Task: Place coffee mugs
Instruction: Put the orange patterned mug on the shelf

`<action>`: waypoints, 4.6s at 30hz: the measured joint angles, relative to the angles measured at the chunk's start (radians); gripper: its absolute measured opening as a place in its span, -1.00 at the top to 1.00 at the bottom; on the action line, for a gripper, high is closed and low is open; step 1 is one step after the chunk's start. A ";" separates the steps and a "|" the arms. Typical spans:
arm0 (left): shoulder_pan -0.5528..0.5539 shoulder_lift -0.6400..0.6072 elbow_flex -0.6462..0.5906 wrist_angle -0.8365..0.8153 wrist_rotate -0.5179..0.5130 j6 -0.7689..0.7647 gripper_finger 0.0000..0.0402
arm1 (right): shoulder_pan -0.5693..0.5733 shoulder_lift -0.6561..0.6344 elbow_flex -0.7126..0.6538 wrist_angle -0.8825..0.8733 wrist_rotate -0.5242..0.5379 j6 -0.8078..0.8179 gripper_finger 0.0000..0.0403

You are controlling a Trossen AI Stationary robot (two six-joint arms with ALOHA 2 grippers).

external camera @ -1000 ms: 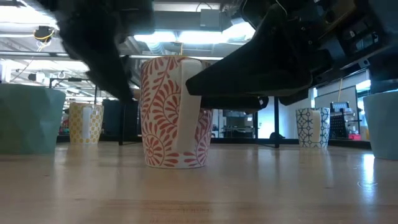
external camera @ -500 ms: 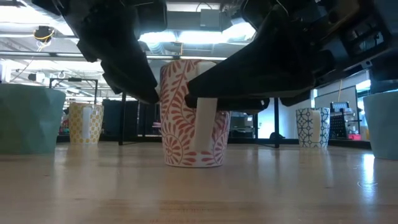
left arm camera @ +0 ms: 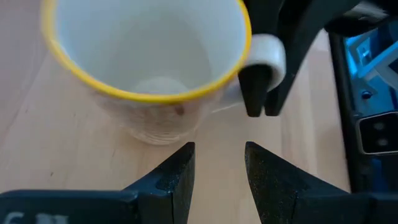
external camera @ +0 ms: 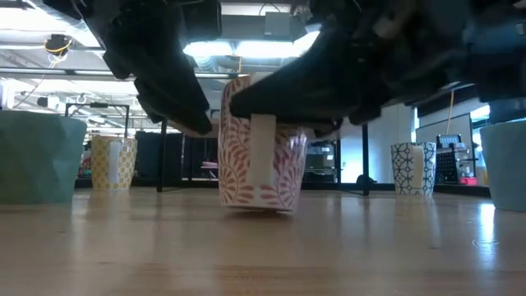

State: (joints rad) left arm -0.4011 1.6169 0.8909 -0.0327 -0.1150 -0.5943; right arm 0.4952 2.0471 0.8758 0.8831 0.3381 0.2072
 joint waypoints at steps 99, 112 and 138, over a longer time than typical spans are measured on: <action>0.336 -0.786 0.001 -0.221 0.058 0.135 0.33 | -0.915 -0.470 0.193 -0.741 -0.750 -0.427 0.98; 0.336 -0.786 0.001 -0.221 0.056 0.127 0.33 | -0.915 -0.467 0.192 -0.804 -0.731 -0.422 0.58; 0.336 -0.786 0.001 -0.221 0.029 0.158 0.33 | -0.914 -0.659 0.193 -1.164 -0.565 -0.324 0.27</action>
State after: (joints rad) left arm -0.0654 0.8310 0.8921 -0.2541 -0.0863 -0.4362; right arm -0.4191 1.3877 1.0683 -0.2813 -0.2273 -0.1165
